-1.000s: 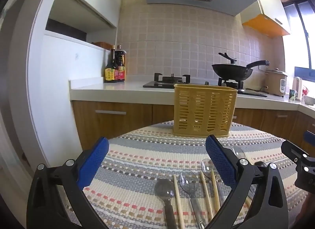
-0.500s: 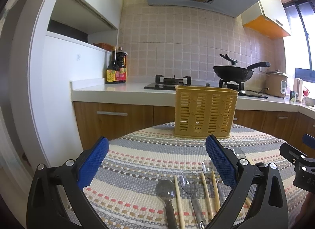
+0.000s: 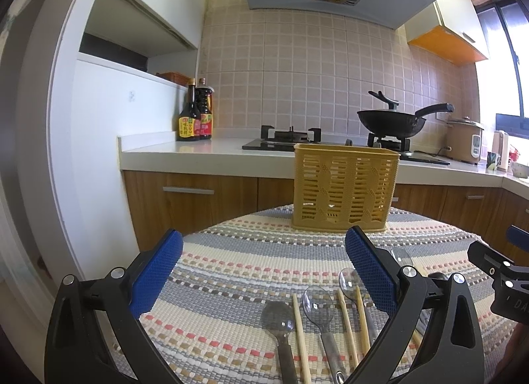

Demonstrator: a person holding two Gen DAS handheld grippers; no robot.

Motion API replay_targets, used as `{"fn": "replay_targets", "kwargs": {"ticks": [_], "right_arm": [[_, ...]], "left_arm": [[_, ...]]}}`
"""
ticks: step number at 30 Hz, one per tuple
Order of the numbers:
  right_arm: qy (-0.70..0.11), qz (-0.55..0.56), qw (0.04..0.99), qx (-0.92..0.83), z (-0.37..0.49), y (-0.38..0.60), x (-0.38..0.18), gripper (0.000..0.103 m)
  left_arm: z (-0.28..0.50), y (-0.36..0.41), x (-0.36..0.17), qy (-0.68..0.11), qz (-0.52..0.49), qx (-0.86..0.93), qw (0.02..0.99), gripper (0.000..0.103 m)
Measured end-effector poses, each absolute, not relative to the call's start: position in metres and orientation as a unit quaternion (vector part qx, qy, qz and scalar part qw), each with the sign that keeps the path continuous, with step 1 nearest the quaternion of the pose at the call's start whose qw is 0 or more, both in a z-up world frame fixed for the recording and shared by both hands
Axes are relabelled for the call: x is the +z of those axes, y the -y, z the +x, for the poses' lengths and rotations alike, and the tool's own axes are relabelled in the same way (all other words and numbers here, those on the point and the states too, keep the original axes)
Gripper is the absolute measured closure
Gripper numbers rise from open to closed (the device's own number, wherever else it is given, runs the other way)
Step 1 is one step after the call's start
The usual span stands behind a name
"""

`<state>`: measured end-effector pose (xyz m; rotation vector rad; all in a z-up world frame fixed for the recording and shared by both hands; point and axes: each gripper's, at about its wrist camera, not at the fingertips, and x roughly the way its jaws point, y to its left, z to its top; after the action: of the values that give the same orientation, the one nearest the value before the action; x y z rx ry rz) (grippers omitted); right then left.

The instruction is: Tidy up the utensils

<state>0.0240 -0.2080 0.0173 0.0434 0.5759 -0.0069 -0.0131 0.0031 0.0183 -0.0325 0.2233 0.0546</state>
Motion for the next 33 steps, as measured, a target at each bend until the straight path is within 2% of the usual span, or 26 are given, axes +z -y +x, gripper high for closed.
{"fn": "replay_targets", "kwargs": {"ticks": [33], "right_arm": [[-0.285,0.025,0.958,0.0,0.0236,0.2092,0.0178,0.008]], "left_arm": [[-0.0134,-0.0017,0.0157,-0.113,-0.016,0.028,0.993,0.008]]}}
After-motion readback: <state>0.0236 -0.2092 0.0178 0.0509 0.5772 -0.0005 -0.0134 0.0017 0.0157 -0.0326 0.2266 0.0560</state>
